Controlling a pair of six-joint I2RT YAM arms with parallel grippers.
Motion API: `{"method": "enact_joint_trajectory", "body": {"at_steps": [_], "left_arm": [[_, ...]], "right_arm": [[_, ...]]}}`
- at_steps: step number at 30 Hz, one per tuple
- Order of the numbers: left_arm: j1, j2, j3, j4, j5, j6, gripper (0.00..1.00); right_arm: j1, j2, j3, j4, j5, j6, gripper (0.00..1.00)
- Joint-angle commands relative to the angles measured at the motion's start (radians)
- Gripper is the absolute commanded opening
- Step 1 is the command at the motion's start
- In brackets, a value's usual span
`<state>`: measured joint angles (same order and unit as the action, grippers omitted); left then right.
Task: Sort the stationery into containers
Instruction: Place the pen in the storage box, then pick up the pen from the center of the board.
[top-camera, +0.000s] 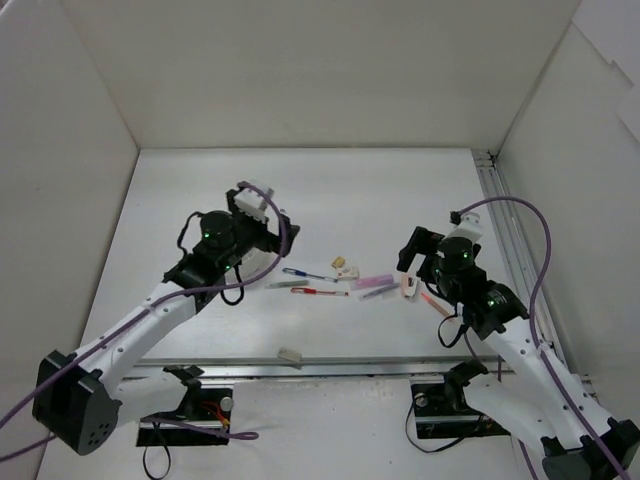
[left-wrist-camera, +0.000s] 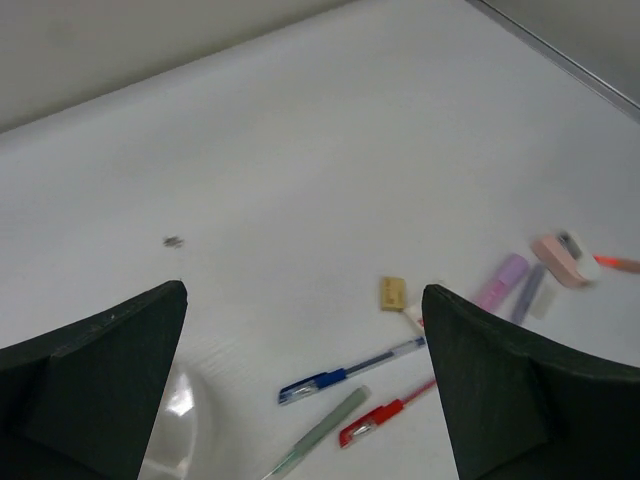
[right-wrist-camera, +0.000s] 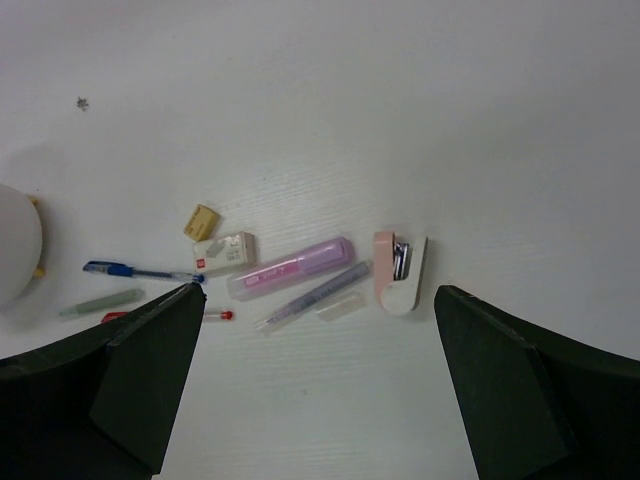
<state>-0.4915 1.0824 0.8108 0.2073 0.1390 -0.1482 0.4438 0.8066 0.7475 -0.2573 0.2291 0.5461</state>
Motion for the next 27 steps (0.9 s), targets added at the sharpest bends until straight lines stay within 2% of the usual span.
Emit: {"method": "enact_joint_trajectory", "body": {"at_steps": [1, 2, 4, 5, 9, 10, 13, 17, 27], "left_arm": [[-0.111, 0.114, 0.109, -0.068, 0.143, 0.148, 0.99], [-0.130, 0.193, 0.158, -0.074, 0.253, 0.198, 1.00], [-0.173, 0.287, 0.227, -0.117, 0.344, 0.269, 0.99], [-0.182, 0.386, 0.316, -0.135, 0.397, 0.278, 0.99], [-0.223, 0.637, 0.578, -0.316, 0.465, 0.306, 0.99], [-0.238, 0.680, 0.628, -0.353, 0.461, 0.337, 0.99], [-0.303, 0.845, 0.818, -0.465, 0.326, 0.401, 0.99], [-0.351, 0.954, 0.934, -0.554, 0.268, 0.461, 1.00], [-0.407, 1.064, 1.004, -0.602, 0.162, 0.481, 0.98]], "right_arm": [[-0.011, -0.053, 0.010, -0.120, 0.072, 0.035, 0.98], [-0.014, -0.064, 0.006, -0.135, 0.078, 0.037, 0.98], [-0.022, -0.098, 0.004, -0.172, 0.087, 0.043, 0.98], [-0.024, -0.115, 0.003, -0.180, 0.091, 0.041, 0.98], [-0.033, -0.142, 0.010, -0.246, 0.110, 0.043, 0.98], [-0.033, -0.152, 0.010, -0.256, 0.119, 0.041, 0.98], [-0.036, -0.197, 0.000, -0.273, 0.131, 0.038, 0.98], [-0.042, -0.225, -0.007, -0.283, 0.136, 0.026, 0.98], [-0.043, -0.227, -0.005, -0.295, 0.150, 0.011, 0.98]]}}
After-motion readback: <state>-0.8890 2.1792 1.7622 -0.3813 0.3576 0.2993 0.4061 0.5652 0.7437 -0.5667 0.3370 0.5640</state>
